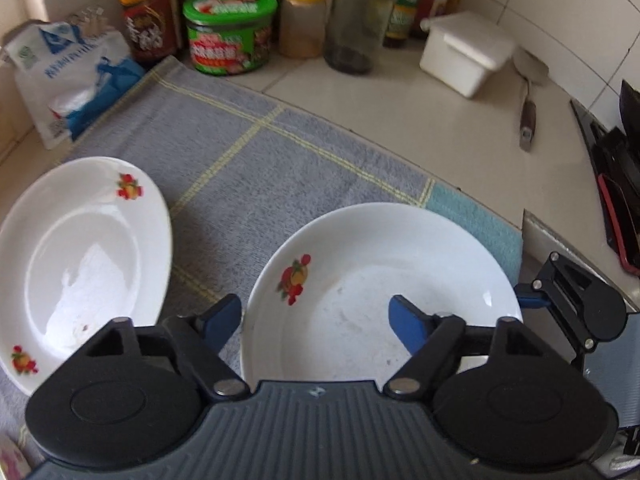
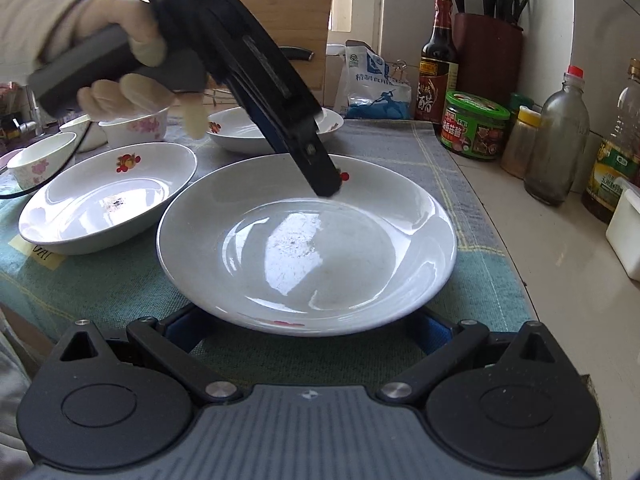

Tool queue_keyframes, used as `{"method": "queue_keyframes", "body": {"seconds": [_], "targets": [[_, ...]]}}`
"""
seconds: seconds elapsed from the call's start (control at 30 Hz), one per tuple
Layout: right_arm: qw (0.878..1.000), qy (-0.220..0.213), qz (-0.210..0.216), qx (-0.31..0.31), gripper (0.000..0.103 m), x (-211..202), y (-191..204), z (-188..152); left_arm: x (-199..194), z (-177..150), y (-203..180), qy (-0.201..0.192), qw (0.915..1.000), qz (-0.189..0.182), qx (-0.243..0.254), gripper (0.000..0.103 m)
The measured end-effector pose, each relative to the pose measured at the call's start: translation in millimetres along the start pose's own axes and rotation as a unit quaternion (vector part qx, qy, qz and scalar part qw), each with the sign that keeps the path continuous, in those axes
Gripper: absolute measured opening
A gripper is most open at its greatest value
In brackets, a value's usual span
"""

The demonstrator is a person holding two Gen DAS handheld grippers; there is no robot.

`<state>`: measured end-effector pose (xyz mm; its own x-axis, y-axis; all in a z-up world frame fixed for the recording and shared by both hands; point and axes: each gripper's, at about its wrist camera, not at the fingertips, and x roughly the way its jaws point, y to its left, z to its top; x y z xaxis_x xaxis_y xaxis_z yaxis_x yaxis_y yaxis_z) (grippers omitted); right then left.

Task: Organize plates and bowls
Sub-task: 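Lift the stained plate with the left gripper and carry it across the mat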

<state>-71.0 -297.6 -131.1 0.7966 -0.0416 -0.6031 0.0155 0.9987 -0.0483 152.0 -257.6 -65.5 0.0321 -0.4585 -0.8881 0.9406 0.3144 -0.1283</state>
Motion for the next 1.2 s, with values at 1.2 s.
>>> {"method": "queue_keyframes", "body": {"seconds": [1.2], "targets": [[0.999, 0.038, -0.012, -0.018, 0.103, 10, -18, 31, 9, 34, 11, 0.016, 0.9988, -0.039, 0.027, 0.072]]}}
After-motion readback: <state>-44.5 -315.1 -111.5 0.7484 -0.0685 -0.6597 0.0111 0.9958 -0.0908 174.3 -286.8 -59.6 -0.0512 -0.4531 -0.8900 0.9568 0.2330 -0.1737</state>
